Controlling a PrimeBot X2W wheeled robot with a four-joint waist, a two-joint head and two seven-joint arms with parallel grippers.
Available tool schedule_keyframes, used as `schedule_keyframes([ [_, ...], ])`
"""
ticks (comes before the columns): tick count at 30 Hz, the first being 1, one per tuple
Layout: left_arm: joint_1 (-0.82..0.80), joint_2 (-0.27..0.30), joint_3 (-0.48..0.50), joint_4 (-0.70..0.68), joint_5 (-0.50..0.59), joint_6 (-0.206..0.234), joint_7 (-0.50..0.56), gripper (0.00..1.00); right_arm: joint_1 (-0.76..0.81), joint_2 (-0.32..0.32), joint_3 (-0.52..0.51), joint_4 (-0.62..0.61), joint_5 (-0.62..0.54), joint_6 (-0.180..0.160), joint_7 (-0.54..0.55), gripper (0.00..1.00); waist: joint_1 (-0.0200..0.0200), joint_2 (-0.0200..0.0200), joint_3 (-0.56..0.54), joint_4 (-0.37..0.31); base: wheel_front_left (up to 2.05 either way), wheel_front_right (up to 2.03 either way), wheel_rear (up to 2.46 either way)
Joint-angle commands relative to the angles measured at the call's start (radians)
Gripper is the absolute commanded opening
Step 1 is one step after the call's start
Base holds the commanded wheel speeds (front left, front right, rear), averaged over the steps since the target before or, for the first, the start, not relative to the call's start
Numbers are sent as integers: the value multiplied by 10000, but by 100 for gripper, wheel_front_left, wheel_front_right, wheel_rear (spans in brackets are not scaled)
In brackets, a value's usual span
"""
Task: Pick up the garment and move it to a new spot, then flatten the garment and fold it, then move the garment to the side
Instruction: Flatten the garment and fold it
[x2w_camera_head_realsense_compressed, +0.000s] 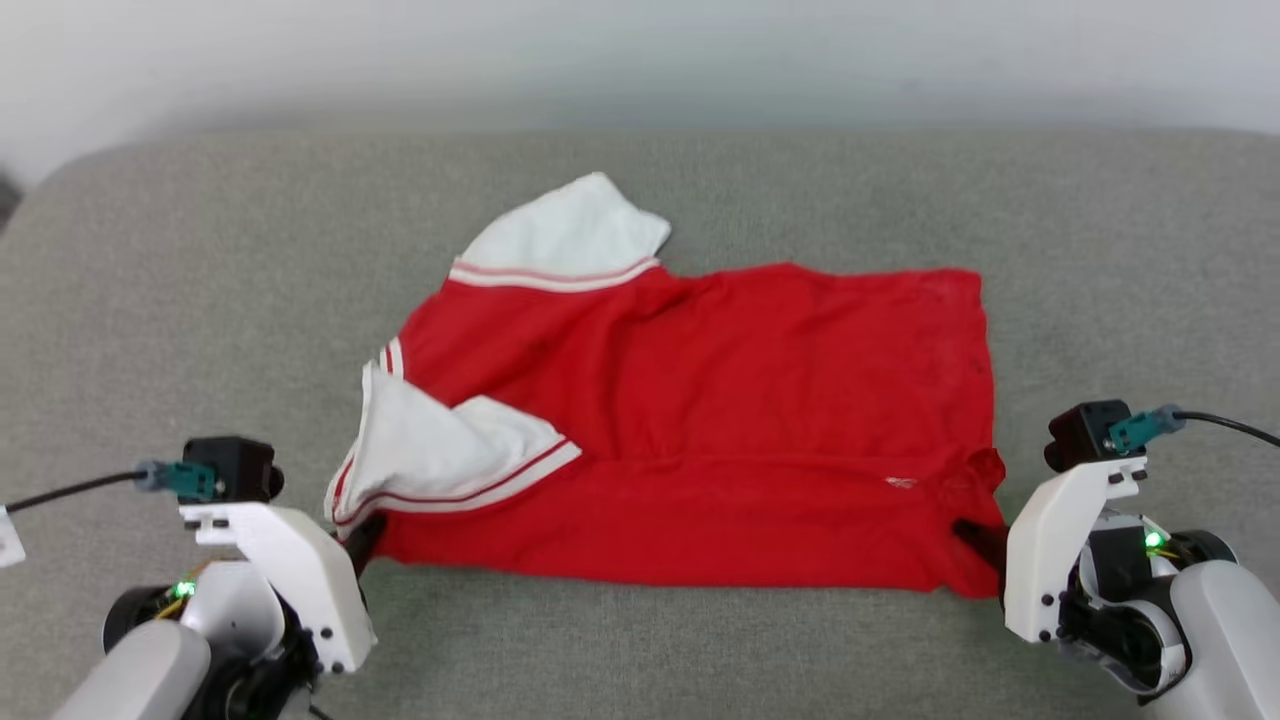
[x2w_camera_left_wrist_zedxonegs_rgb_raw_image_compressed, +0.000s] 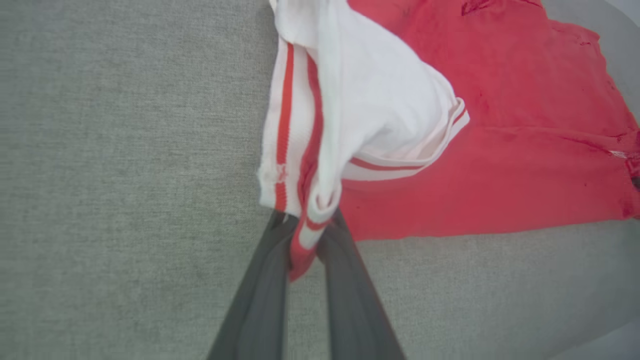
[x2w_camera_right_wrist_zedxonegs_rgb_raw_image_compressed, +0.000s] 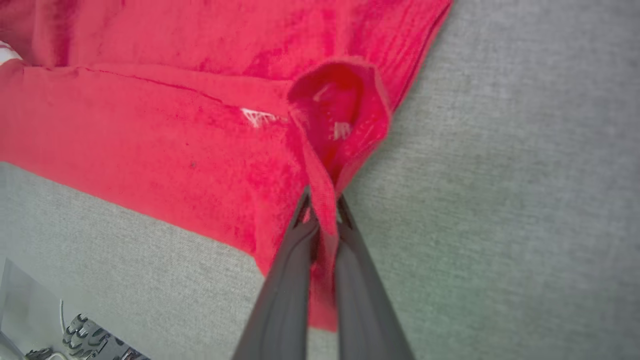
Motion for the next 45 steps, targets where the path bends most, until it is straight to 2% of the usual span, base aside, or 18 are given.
schedule_keyframes([
  [1, 386, 33, -33, -66, -41, 113, -91, 0, 253, -137, 92, -63, 59, -4, -26, 0, -1, 0, -712, -49, 0, 0, 0],
  [8, 1493, 160, -38, -418, -231, 432, -148, 0, 894, -344, 147, -299, 198, -4, 172, 0, -1, 0, -1842, -14, 0, 0, 0],
  [12, 2166, 193, -44, -591, -487, 594, -43, 0, 1457, -389, -129, -537, 199, -6, 472, 0, -1, 0, -2026, 11, 0, 0, 0],
  [15, 2391, -65, 55, -347, -691, 635, -304, 0, 1846, -277, -313, -591, 59, -6, 530, 0, -1, 0, -2039, -13, 0, 0, 0],
  [16, 2487, -148, -7, -178, -745, 588, -293, 17, 1970, -172, -357, -580, 77, -6, 484, 31, -1, 0, -2032, -32, 0, 0, 0],
  [17, 2527, -288, -32, -66, -816, 536, -322, 54, 2078, -102, -383, -563, 63, -4, 384, 100, -1, 0, -2019, -55, 0, 0, 0],
  [18, 2480, -403, -11, 48, -851, 489, -426, 100, 2153, -85, -427, -544, -49, -6, 242, 100, -1, 0, -2003, -75, 0, 0, 0],
  [24, 2017, -715, 117, 643, -660, 246, -1099, 100, 2362, 322, -923, -699, -885, -4, -1472, 100, -1, 0, -1915, -389, 0, 0, 0],
  [30, 1240, -652, 434, 596, 190, 414, -2342, 100, 1996, 818, -1506, -1293, -2061, -4, -3760, 100, -1, 0, -1819, -946, 0, 0, 0],
  [35, -11, -666, 583, 797, 848, 298, -3046, 100, 1544, 1078, -1656, -2005, -2721, -4, -5158, 100, -1, 0, -1244, -1377, 0, 0, 0],
  [42, -2283, -572, 639, 1395, 1295, 4, -2921, 100, 746, 1434, -1550, -2980, -3158, -4, -6354, 100, -1, 0, 274, -1955, 0, 0, 0],
  [45, -3251, -507, 631, 1755, 1180, -314, -2470, 100, 536, 1580, -1487, -3284, -3222, -6, -6592, 100, -1, 0, 904, -2156, 0, 0, 0],
])
